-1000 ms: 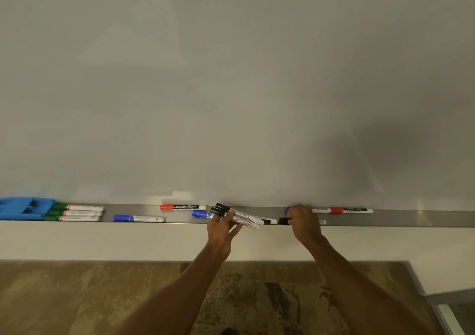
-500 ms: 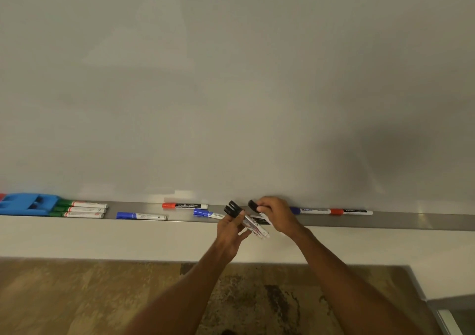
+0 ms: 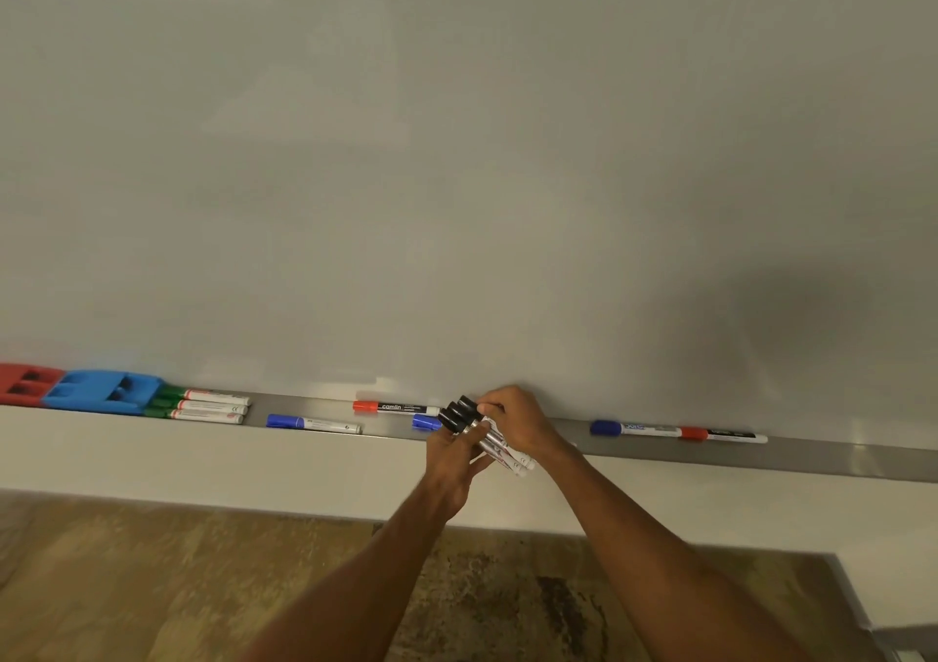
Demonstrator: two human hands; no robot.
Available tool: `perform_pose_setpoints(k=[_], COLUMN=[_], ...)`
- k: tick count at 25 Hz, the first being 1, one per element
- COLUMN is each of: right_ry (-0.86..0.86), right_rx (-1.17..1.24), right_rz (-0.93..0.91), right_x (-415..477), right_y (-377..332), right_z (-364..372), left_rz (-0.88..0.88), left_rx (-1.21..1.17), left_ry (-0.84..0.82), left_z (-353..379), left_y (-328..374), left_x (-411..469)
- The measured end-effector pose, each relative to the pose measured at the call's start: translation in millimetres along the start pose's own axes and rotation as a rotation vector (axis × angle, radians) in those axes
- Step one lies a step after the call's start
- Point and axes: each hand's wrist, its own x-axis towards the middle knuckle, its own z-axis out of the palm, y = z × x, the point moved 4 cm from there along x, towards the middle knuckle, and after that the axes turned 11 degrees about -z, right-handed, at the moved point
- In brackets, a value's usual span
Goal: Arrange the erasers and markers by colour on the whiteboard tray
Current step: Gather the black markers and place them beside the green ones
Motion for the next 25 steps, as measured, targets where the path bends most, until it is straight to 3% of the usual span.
perform_pose_setpoints(k=[10, 17, 25], right_ry=[-0.087, 0.009, -0.215], right_rx=[-0.056, -0.207, -0.586], right_rz=[-0.044, -0.016, -0.205], right_x=[33, 49, 52], right_y=[-54, -90, -107], right_z=[59, 110, 197], left_rz=[0.048, 0.086, 0.159], left_rx=[-0.114, -0.259, -0.398], left_ry=[0.162, 0.240, 0.390], left_z=[-68, -150, -259], left_y=[38, 77, 119], left_x=[-12, -22, -40])
